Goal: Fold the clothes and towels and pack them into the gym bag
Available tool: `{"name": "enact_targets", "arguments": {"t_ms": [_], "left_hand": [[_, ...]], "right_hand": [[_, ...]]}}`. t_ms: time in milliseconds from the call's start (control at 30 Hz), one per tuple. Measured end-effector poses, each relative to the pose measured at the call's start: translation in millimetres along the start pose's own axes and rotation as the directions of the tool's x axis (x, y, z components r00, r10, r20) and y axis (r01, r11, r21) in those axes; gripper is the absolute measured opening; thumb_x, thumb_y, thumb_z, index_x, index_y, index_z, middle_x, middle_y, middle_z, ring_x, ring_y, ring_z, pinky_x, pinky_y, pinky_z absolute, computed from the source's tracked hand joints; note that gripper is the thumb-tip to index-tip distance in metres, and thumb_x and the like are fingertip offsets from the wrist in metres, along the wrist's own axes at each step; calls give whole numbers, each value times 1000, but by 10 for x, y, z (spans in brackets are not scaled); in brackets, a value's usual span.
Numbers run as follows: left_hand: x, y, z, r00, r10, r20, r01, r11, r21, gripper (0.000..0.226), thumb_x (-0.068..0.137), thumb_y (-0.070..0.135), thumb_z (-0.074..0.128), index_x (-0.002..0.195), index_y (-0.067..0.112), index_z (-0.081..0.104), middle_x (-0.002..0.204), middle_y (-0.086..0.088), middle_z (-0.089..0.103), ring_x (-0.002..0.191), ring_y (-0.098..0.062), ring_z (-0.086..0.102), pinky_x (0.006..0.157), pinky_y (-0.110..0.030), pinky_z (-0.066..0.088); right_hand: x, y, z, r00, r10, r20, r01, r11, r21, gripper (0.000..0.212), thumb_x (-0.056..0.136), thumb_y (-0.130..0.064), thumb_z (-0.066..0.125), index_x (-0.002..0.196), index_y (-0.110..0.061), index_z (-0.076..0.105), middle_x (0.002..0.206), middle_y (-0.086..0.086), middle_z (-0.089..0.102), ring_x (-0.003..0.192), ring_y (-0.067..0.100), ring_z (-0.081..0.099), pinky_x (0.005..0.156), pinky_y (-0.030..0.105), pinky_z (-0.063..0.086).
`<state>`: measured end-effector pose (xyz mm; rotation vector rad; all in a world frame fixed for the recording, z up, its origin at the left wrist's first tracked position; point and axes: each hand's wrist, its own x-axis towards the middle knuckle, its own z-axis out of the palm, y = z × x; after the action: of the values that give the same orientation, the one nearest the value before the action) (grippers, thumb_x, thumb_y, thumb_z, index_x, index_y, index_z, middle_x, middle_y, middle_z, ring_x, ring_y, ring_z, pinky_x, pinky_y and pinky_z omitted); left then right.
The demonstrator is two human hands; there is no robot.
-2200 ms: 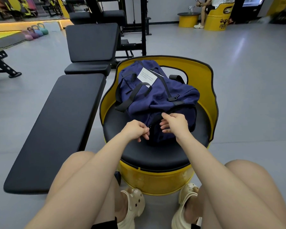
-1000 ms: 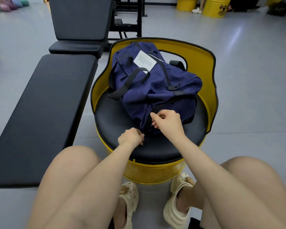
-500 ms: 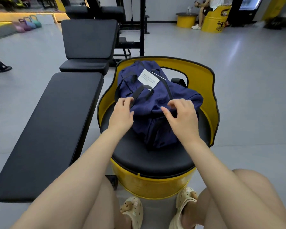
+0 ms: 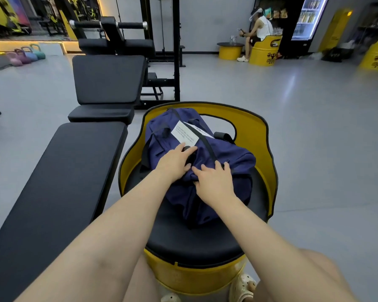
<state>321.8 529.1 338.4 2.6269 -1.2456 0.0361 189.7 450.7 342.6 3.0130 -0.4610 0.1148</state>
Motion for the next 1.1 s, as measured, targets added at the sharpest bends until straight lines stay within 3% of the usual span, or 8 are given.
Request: {"name": "enact_targets", "arguments": {"t_ms": [133, 367, 500, 633, 700, 800, 900, 1100], "left_hand": [[64, -41, -148, 999, -36, -26, 30, 979, -201, 62, 96, 8, 39, 149, 33, 20, 160, 0, 10, 126, -28, 46, 92, -36, 46], [397, -106, -245, 998, 48, 26, -51, 991, 125, 77, 92, 8, 50, 153, 28, 6, 160, -1, 1, 139, -26, 27, 107, -36, 31], [610, -222, -362, 945, 108, 310, -134, 989, 64, 92, 86, 12, 58, 152, 27, -5, 160, 0, -9, 146, -20, 8, 117, -34, 15], [859, -478, -632, 773, 144, 618, 90, 939, -331, 93, 84, 32, 69, 151, 36, 5, 158, 15, -6, 146, -11, -2, 120, -37, 9], [985, -591, -662, 812, 167, 559, 101, 904, -416, 77, 88, 33, 64, 149, 38, 18, 158, 15, 5, 146, -9, 3, 120, -35, 11], [1167, -686, -491, 935, 136, 328, -138, 990, -16, 72, 95, 7, 48, 152, 30, 10, 160, 7, 1, 147, -14, 2, 118, -34, 14], [1354, -708, -294, 949, 165, 269, -242, 928, 284, 64, 99, 10, 43, 152, 27, 10, 160, 6, 3, 147, -16, 4, 117, -37, 13], [1400, -574, -189, 971, 178, 158, -223, 913, 342, 34, 95, 6, 45, 126, 19, 52, 132, -1, 52, 118, -23, 48, 96, -32, 41]], "right_hand": [[-70, 33, -12, 999, -12, 45, 11, 1000, 15, 48, 99, -30, 37, 147, -28, 32, 149, 1, 40, 139, 39, 23, 114, 57, 7], [58, 252, -234, 982, 73, -172, 14, 888, 460, 58, 93, -62, 39, 127, -20, 58, 132, -5, 58, 129, 16, 43, 109, 34, 29], [460, 341, -186, 985, 171, -2, -159, 922, 352, 71, 97, -53, 37, 151, -11, 20, 158, 5, 22, 146, 20, 15, 119, 37, 14], [778, 254, -112, 974, 219, 60, -226, 911, 346, 77, 96, -57, 34, 151, -8, 14, 159, 7, 18, 147, 20, 12, 118, 41, 11], [884, 212, -75, 968, 248, 37, -245, 904, 351, 78, 95, -61, 32, 150, -7, 20, 156, 6, 24, 145, 19, 17, 118, 41, 12], [980, 194, 1, 958, 277, 77, -285, 880, 379, 78, 94, -61, 33, 150, -8, 19, 156, 4, 25, 144, 17, 19, 119, 41, 13], [1041, 237, 68, 955, 277, 106, -296, 905, 304, 64, 99, -45, 40, 149, -12, 21, 154, 4, 29, 142, 18, 24, 118, 41, 17], [1081, 283, 94, 947, 308, -88, -285, 936, 208, 15, 94, -16, 55, 108, -14, 58, 105, 3, 65, 101, 21, 61, 91, 35, 41]]}}
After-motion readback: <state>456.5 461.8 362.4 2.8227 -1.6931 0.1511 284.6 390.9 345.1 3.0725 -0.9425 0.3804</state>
